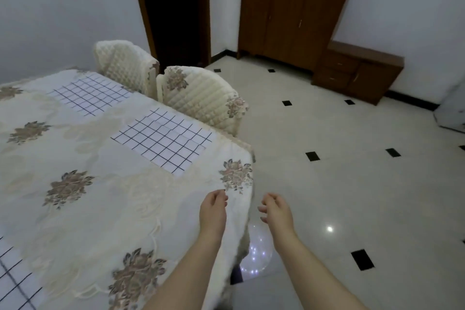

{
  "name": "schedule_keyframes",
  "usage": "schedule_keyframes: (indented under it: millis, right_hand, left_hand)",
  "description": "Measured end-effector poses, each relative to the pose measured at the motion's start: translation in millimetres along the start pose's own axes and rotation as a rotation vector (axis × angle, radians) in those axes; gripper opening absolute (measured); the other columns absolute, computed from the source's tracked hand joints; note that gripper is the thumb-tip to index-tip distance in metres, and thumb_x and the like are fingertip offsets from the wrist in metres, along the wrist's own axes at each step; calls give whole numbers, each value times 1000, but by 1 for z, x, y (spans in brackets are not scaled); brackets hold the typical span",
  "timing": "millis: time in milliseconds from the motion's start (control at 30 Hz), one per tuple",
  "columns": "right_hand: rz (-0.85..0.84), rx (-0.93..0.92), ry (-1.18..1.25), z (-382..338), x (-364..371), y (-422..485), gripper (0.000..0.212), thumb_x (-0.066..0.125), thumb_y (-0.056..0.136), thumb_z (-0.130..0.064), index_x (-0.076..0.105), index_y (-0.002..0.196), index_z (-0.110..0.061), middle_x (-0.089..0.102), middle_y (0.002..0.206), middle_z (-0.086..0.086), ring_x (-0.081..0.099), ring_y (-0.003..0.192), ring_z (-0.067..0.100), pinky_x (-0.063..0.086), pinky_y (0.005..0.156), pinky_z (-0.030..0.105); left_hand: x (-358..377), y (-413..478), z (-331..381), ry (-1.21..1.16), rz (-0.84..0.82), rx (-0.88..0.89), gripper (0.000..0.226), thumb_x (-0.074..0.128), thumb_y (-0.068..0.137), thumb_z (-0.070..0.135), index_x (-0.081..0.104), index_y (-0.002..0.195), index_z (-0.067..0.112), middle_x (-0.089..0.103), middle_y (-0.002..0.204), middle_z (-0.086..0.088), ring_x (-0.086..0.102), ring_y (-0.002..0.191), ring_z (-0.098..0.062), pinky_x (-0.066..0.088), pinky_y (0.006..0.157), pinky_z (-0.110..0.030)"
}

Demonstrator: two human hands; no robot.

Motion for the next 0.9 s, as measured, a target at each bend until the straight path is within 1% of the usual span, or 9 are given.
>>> schedule_keyframes:
  millis: [100,133,233,267,367,467,600,767,900]
  right_hand:
    - [47,18,43,0,-54,23,12,51,95,-22,57,102,-15,60,92,0,63,89,19,50,79,38]
    - [64,24,52,0,-73,30,12,51,95,-22,57,102,-15,60,92,0,63,90,19,50,79,38]
    - [128,19,61,-2,-132,49,7,51,95,-21,57,93,-19,60,88,0,64,90,21,51,81,40]
    - [153,19,64,-2,-153,56,8,51,95,-21,57,90,-20,60,87,-1,64,89,21,51,82,40]
    - [223,24,90,-3,-211,71,10,51,95,-21,57,87,-21,60,87,0,63,87,21,51,79,39]
    - [288,38,140,2,-256,81,11,51,95,-20,57,85,-22,60,83,0,63,86,22,49,76,37]
    - [313,65,168,10,-288,89,11,51,95,-22,58,86,-21,62,85,1,65,90,24,51,80,39]
    - [281,82,177,13,-301,105,11,51,94,-23,60,93,-18,63,96,3,66,89,20,53,83,39]
    - [259,90,164,9,-307,125,14,51,94,-23,61,96,-14,65,98,5,66,88,19,53,84,40]
  left_hand:
    - [60,-9,-3,30,-52,11,15,49,96,20,62,89,19,66,96,-7,61,92,-24,48,84,-38]
    - [79,-10,-6,39,-63,8,15,49,95,20,63,89,18,66,95,-6,62,91,-25,49,83,-38]
    - [139,-15,-18,86,-110,-3,18,51,94,29,65,100,20,68,99,-3,63,97,-20,50,93,-42]
    - [159,-16,-22,103,-128,-6,19,51,93,30,65,101,20,68,99,-2,63,97,-18,50,94,-44]
    - [218,-23,-28,97,-174,2,23,51,96,22,64,108,8,67,96,-4,63,96,-21,49,94,-44]
    - [265,-31,-34,86,-234,-8,21,49,97,20,62,109,8,65,96,-5,63,96,-23,47,91,-39]
    - [302,-36,-37,101,-262,-8,20,49,97,21,61,109,11,65,99,-7,62,94,-22,47,85,-35]
    - [317,-27,-39,126,-243,0,22,48,98,24,61,111,12,66,101,-5,63,96,-20,48,84,-34]
    - [328,-19,-42,135,-229,-9,22,47,98,23,61,111,12,66,101,-5,63,97,-20,49,84,-35]
Point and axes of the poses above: each hand's wrist, its own y-axis towards the middle knuckle, its own x-axis out of the palm, z = x × y, the point moved 6 cm from there along y, towards the middle knuckle
